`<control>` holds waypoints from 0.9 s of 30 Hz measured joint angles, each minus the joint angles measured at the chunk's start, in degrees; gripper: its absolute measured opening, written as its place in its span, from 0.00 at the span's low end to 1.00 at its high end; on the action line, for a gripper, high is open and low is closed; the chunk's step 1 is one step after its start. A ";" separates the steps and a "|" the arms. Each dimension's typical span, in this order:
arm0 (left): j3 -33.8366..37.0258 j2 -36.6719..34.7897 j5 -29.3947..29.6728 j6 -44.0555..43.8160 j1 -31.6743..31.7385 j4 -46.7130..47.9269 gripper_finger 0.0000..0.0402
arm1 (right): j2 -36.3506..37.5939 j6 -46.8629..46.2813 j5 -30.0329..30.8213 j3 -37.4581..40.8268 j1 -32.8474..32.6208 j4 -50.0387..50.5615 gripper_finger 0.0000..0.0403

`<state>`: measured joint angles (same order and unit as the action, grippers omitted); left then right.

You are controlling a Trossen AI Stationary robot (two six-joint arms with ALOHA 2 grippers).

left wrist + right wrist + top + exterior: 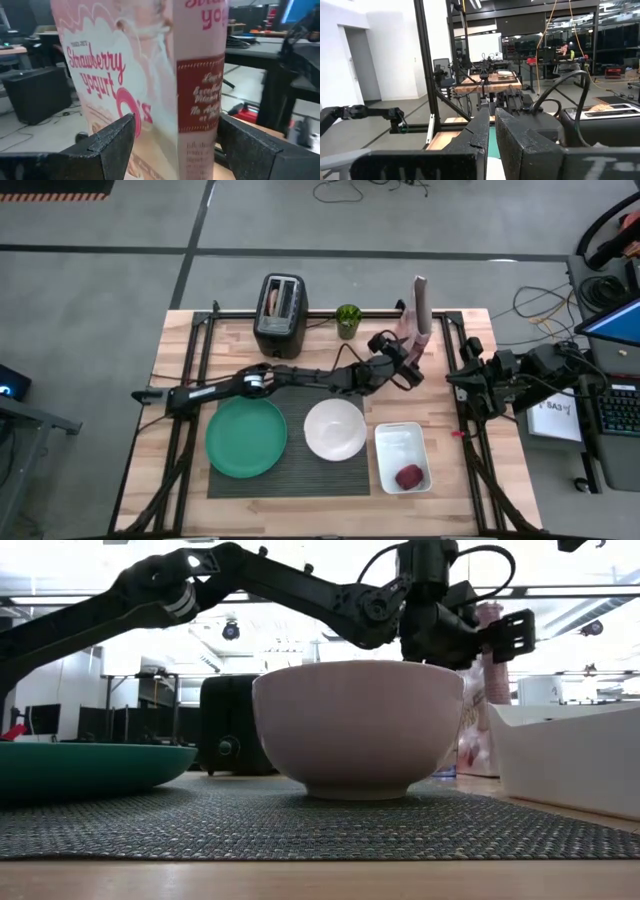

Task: Arrange a breakfast setting
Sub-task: Pour the cereal into the white bowl

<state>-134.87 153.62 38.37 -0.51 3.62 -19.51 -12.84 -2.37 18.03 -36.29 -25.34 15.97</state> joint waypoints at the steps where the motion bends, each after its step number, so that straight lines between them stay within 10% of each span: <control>1: 0.00 0.00 -0.02 0.00 0.33 -0.01 0.64 | 0.00 0.00 0.01 0.00 0.00 0.00 0.06; 17: -0.11 0.00 3.08 4.92 1.69 0.12 0.62 | 0.02 0.42 0.03 0.00 0.00 0.02 0.06; 27: -0.11 0.00 2.80 1.92 2.11 0.57 0.33 | 0.02 0.44 0.03 0.00 0.02 0.02 0.06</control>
<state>-134.98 153.62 41.17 1.41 5.74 -18.93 -12.82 -1.93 18.06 -36.29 -25.32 15.99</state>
